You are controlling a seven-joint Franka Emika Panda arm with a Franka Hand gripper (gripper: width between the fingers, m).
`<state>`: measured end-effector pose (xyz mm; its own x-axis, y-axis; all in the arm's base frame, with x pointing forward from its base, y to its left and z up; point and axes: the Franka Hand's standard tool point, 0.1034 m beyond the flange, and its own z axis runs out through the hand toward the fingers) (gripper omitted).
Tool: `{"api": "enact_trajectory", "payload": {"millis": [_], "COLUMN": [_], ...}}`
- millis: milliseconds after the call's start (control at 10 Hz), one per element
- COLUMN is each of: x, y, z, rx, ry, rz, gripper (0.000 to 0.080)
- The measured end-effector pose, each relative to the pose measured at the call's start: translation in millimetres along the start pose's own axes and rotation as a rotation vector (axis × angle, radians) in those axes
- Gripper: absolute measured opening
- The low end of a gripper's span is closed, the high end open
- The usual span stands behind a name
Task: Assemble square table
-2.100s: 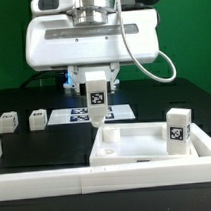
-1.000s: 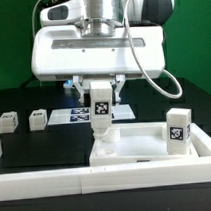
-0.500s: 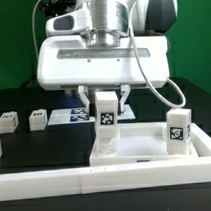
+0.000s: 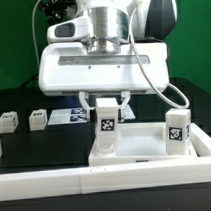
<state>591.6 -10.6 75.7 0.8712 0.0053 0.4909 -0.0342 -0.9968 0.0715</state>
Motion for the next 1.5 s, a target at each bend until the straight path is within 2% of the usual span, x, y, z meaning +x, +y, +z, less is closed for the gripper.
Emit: {"api": "enact_trajectory", "payload": {"millis": [500, 900, 1000, 1100, 1200, 1300, 1500], "x": [-5.6, -5.4, -7.0, -7.1, -7.2, -7.3, -7.3], "y": [2.0, 2.0, 1.7, 1.7, 1.7, 1.7, 1.7], "z": [8.8, 9.7, 10.5, 10.5, 10.6, 10.7, 10.7], "rx": [-0.019, -0.018, -0.016, -0.016, -0.016, -0.016, -0.016], "ry": [0.041, 0.037, 0.029, 0.029, 0.029, 0.028, 0.028], "rz": [-0.009, -0.007, -0.007, -0.007, -0.007, -0.007, -0.007], "gripper": [0.0288, 0.0288, 0.0356, 0.0527, 0.0527, 0.0629, 0.0648]}}
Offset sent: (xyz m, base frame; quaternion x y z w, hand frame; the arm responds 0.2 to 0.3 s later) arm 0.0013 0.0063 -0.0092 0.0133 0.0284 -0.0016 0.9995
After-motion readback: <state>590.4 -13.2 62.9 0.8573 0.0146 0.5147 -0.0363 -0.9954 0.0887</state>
